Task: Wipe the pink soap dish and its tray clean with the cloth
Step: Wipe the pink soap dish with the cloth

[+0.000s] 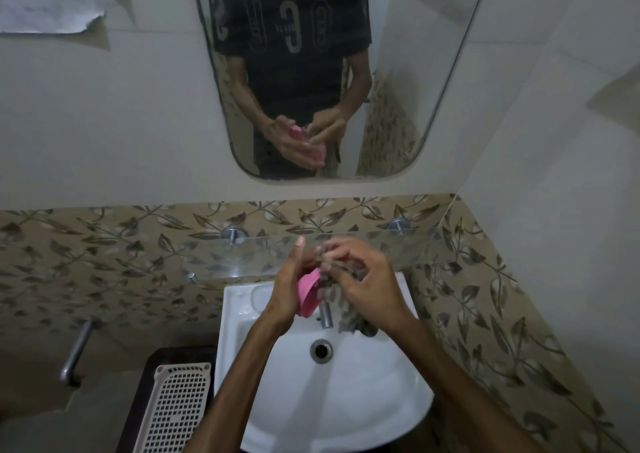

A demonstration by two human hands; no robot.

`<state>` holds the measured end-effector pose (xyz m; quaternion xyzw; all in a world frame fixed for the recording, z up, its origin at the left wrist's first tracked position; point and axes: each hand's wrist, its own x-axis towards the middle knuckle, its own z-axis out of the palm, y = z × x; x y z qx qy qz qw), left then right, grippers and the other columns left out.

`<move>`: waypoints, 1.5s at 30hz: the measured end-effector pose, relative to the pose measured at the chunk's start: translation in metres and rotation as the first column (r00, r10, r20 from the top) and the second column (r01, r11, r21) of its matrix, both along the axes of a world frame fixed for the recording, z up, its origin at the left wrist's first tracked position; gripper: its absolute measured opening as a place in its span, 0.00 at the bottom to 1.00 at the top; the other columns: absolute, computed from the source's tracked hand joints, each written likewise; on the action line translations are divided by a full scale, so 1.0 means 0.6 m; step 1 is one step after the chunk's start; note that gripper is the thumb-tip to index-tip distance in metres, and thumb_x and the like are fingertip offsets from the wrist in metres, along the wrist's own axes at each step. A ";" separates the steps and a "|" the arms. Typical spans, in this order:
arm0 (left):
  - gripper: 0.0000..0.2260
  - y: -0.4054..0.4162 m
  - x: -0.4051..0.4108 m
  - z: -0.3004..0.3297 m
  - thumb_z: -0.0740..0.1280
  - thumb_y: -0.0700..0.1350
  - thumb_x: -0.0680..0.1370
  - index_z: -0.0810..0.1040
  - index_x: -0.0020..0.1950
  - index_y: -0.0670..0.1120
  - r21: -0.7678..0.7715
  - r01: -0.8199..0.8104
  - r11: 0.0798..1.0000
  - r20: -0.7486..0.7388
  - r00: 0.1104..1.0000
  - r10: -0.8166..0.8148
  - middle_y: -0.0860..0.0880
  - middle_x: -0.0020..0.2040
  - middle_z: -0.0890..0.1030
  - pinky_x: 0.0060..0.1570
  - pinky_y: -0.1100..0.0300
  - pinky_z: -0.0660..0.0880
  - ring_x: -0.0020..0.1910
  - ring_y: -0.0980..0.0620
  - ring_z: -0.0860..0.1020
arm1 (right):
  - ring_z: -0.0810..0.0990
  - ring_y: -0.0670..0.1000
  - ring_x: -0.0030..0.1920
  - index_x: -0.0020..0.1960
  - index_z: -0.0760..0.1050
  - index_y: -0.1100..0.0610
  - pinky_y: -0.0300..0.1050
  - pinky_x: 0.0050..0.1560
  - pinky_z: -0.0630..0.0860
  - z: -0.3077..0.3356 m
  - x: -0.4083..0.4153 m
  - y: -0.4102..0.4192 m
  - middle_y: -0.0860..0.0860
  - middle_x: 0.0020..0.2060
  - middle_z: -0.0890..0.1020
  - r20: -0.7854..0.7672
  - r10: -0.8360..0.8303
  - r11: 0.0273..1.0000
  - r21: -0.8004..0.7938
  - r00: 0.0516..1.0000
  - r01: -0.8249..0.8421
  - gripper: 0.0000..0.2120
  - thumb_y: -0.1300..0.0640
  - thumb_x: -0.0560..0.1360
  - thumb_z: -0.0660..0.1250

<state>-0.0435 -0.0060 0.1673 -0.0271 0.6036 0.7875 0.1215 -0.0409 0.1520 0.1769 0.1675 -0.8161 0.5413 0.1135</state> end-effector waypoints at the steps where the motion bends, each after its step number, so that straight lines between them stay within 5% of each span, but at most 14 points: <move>1: 0.29 -0.004 0.001 0.002 0.55 0.68 0.80 0.88 0.57 0.51 0.012 0.003 1.000 -0.006 1.000 -0.003 0.43 0.56 0.88 0.50 0.56 0.84 0.55 0.45 0.86 | 0.83 0.46 0.62 0.53 0.84 0.51 0.48 0.62 0.81 -0.002 0.002 -0.001 0.44 0.59 0.84 0.019 0.084 0.996 -0.019 0.996 -0.084 0.07 0.59 0.77 0.74; 5: 0.27 0.000 0.008 0.001 0.63 0.68 0.78 0.86 0.61 0.49 0.091 0.119 0.989 -0.017 0.993 -0.118 0.41 0.59 0.86 0.48 0.51 0.84 0.55 0.42 0.86 | 0.85 0.47 0.56 0.53 0.83 0.51 0.41 0.58 0.81 0.006 -0.032 0.027 0.44 0.53 0.86 0.138 0.127 0.991 -0.067 0.982 -0.119 0.05 0.59 0.78 0.74; 8: 0.29 -0.002 0.010 -0.002 0.76 0.62 0.72 0.80 0.67 0.47 0.139 0.168 0.976 -0.045 0.986 -0.163 0.41 0.61 0.84 0.47 0.51 0.83 0.53 0.44 0.86 | 0.85 0.50 0.56 0.55 0.82 0.50 0.47 0.59 0.82 0.003 -0.045 0.037 0.46 0.51 0.86 0.140 0.151 0.988 -0.024 0.979 -0.150 0.05 0.55 0.79 0.73; 13: 0.35 -0.009 0.008 -0.010 0.70 0.40 0.68 0.69 0.77 0.47 0.054 0.231 0.971 -0.102 0.969 -0.225 0.38 0.68 0.77 0.47 0.56 0.82 0.53 0.48 0.85 | 0.86 0.50 0.52 0.52 0.83 0.53 0.47 0.57 0.81 -0.008 -0.058 0.053 0.51 0.50 0.87 0.256 0.147 0.968 -0.237 0.955 -0.085 0.06 0.63 0.80 0.72; 16: 0.37 -0.022 0.008 -0.011 0.70 0.43 0.67 0.70 0.77 0.50 -0.016 0.310 0.951 -0.110 0.944 -0.310 0.38 0.70 0.76 0.53 0.45 0.83 0.56 0.40 0.83 | 0.84 0.49 0.50 0.50 0.83 0.53 0.46 0.54 0.79 -0.014 -0.045 0.050 0.50 0.47 0.86 0.344 0.193 0.925 -0.376 0.919 -0.054 0.07 0.64 0.80 0.71; 18: 0.36 -0.041 0.001 -0.008 0.70 0.47 0.67 0.71 0.76 0.53 -0.127 0.385 0.914 -0.068 0.916 -0.396 0.39 0.68 0.78 0.60 0.36 0.80 0.58 0.35 0.83 | 0.84 0.48 0.48 0.49 0.84 0.52 0.44 0.52 0.80 -0.010 -0.038 0.050 0.49 0.46 0.86 0.313 0.176 0.931 -0.361 0.933 -0.055 0.08 0.64 0.80 0.71; 23: 0.26 -0.067 -0.026 0.022 0.71 0.43 0.69 0.76 0.67 0.41 -0.332 0.587 0.738 0.083 0.798 -0.597 0.37 0.61 0.83 0.63 0.44 0.79 0.58 0.45 0.84 | 0.86 0.46 0.46 0.50 0.82 0.49 0.39 0.49 0.82 0.028 -0.019 0.043 0.44 0.45 0.86 0.109 0.159 0.979 -0.144 0.981 -0.143 0.10 0.65 0.77 0.74; 27: 0.16 -0.034 -0.027 0.038 0.69 0.44 0.70 0.80 0.57 0.46 -0.532 0.444 0.721 0.033 0.862 -0.507 0.39 0.53 0.84 0.53 0.47 0.81 0.47 0.50 0.82 | 0.85 0.49 0.52 0.53 0.84 0.54 0.42 0.53 0.83 0.034 -0.003 0.024 0.49 0.51 0.83 -0.027 0.152 0.988 -0.014 0.988 -0.153 0.07 0.60 0.75 0.75; 31: 0.09 0.007 -0.009 0.023 0.65 0.44 0.70 0.80 0.40 0.60 -0.583 0.138 0.801 -0.200 0.931 -0.306 0.57 0.31 0.79 0.32 0.62 0.70 0.30 0.62 0.73 | 0.82 0.48 0.52 0.52 0.86 0.57 0.40 0.52 0.81 0.017 0.010 0.016 0.50 0.51 0.81 -0.144 -0.046 0.997 -0.061 0.989 0.037 0.06 0.60 0.75 0.77; 34: 0.08 0.024 -0.003 0.006 0.67 0.43 0.71 0.80 0.42 0.58 -0.551 -0.006 0.834 -0.306 0.932 -0.196 0.56 0.32 0.78 0.32 0.60 0.69 0.30 0.57 0.72 | 0.83 0.46 0.48 0.49 0.86 0.57 0.42 0.51 0.81 0.012 0.015 0.012 0.50 0.47 0.84 0.014 -0.252 0.948 -0.196 0.968 0.250 0.05 0.64 0.75 0.77; 38: 0.06 0.025 0.000 -0.002 0.68 0.45 0.72 0.80 0.43 0.57 -0.537 -0.075 0.840 -0.375 0.914 -0.158 0.54 0.37 0.82 0.37 0.57 0.77 0.35 0.54 0.78 | 0.82 0.45 0.47 0.49 0.86 0.55 0.36 0.47 0.80 0.008 0.048 -0.012 0.47 0.46 0.82 -0.199 -0.138 0.989 -0.081 0.970 0.124 0.09 0.66 0.72 0.78; 42: 0.07 0.032 0.000 -0.003 0.71 0.43 0.73 0.81 0.46 0.56 -0.532 -0.119 0.838 -0.398 0.909 -0.124 0.51 0.36 0.82 0.32 0.56 0.75 0.32 0.50 0.78 | 0.81 0.46 0.44 0.50 0.86 0.55 0.47 0.46 0.82 0.020 0.024 0.001 0.50 0.44 0.80 -0.009 -0.320 0.934 -0.168 0.947 0.314 0.06 0.63 0.75 0.77; 45: 0.04 0.026 0.005 -0.007 0.70 0.44 0.73 0.79 0.41 0.52 -0.505 -0.106 0.857 -0.422 0.896 -0.137 0.51 0.34 0.80 0.34 0.56 0.75 0.33 0.54 0.76 | 0.78 0.46 0.41 0.50 0.86 0.53 0.41 0.40 0.79 0.014 0.053 -0.015 0.49 0.43 0.79 -0.168 -0.183 0.983 -0.061 0.969 0.175 0.07 0.62 0.74 0.77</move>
